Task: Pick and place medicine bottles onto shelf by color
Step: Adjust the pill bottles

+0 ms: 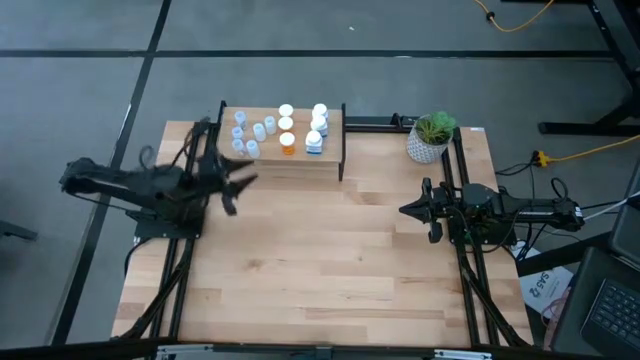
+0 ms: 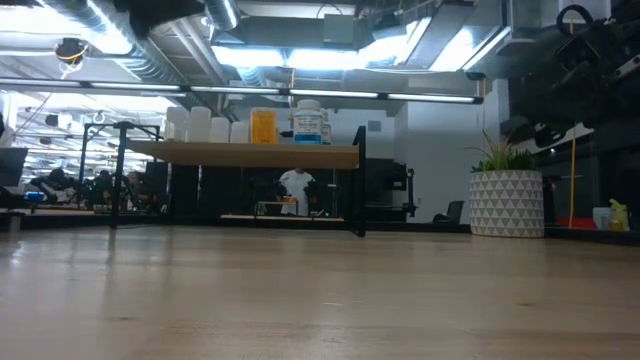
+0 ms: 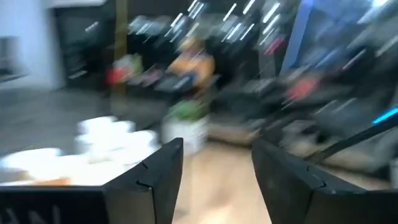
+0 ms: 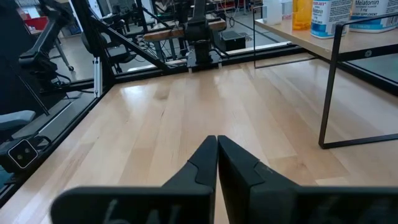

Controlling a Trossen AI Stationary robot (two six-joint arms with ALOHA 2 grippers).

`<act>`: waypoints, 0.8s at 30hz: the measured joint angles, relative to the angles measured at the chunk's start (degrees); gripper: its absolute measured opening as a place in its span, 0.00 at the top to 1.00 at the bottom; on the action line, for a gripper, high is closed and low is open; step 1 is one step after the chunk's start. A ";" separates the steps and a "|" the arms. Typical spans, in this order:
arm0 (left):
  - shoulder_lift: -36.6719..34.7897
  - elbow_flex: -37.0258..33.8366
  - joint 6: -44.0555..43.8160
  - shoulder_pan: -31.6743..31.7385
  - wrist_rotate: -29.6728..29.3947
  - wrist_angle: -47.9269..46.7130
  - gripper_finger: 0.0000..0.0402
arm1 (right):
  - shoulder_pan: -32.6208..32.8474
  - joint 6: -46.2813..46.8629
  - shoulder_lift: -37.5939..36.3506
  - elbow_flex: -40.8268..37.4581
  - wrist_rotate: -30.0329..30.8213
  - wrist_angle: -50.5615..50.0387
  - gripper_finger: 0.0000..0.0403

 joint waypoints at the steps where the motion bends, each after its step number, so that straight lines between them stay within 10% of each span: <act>1: 0.94 4.87 0.04 1.09 -1.91 -8.37 0.55 | 0.01 -0.02 0.00 0.00 0.02 0.00 0.96; 13: 25.66 52.37 1.48 20.14 -1.34 -54.75 0.66 | -0.01 0.00 0.02 0.02 0.02 0.02 0.96; 24: 45.92 68.94 5.40 39.69 24.21 -77.23 0.82 | -0.01 -0.02 0.02 0.02 0.02 0.02 0.96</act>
